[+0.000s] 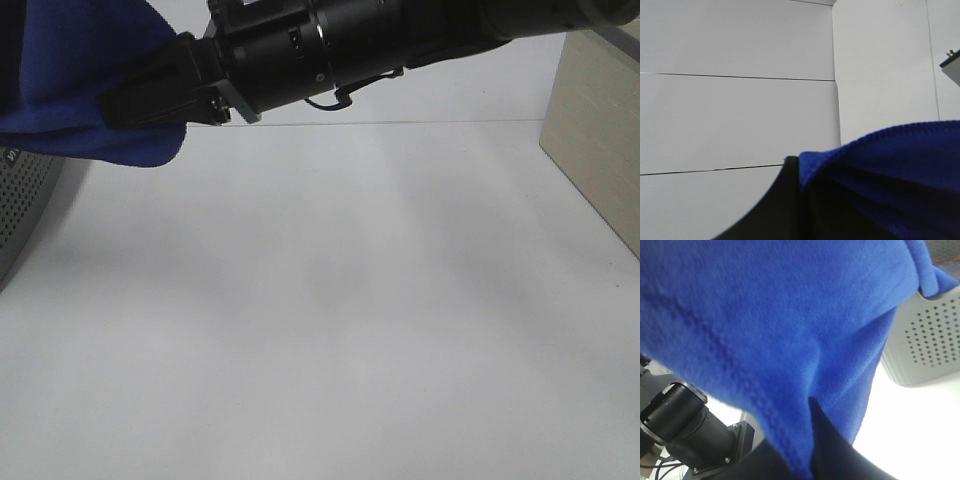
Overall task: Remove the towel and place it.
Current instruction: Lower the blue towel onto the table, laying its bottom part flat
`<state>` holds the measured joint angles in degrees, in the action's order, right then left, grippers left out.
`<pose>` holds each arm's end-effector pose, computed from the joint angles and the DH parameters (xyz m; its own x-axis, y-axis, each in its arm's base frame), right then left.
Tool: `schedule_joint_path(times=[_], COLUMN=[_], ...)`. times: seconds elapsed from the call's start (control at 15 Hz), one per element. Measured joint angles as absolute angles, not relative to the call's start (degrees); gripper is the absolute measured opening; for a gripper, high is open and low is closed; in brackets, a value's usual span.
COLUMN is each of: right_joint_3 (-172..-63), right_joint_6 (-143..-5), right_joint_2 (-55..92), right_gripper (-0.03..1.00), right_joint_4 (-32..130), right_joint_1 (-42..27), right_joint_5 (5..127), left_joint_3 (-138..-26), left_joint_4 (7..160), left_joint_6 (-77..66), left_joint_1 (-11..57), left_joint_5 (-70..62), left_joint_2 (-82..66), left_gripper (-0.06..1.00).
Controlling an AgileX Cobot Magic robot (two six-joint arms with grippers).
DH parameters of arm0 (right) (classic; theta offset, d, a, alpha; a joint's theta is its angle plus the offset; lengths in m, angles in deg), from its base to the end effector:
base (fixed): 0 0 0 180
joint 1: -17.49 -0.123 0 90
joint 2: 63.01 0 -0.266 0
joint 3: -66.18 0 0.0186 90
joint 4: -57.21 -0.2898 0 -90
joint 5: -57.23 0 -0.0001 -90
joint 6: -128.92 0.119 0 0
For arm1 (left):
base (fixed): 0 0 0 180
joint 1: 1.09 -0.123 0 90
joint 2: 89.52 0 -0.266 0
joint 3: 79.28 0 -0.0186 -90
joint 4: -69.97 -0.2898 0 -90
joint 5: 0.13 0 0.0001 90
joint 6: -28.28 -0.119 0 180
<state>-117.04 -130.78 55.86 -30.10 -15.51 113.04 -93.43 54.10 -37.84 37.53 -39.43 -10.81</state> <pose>0.3288 0.3308 0.2142 -0.4998 -0.2600 -0.8262 -0.8652 0.1066 0.4899 0.2597 -0.1811 0.4991 0.4387 0.8849 -0.1565 0.2653 0.0388 0.9634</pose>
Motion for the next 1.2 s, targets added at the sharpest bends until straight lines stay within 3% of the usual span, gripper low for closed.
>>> schedule_joint_path(times=[0.27, 0.53, 0.8, 1.2], right_joint_3=[-117.21, -122.77, -137.55, -155.14], right_joint_6=[-117.94, -97.66, -78.12, -63.80], right_joint_2=[48.53, 42.40, 41.94, 42.00], right_gripper=[0.02, 0.02, 0.02, 0.02], right_joint_4=[-21.28, 0.03, 27.48, 57.21], right_joint_1=[-13.16, -7.37, -6.46, -6.46], right_joint_5=[109.88, 110.74, 117.50, 119.68], left_joint_3=[-93.43, -93.43, -93.43, -93.43], left_joint_4=[53.24, 48.60, 48.20, 48.20], left_joint_6=[-32.62, -17.61, -7.24, 10.52], left_joint_1=[37.53, 37.53, 36.73, 26.99], left_joint_5=[-34.73, -20.92, -11.87, -0.13], left_joint_2=[-8.92, -4.97, -0.21, 3.97], left_gripper=[0.00, 0.00, 0.00, 0.00])
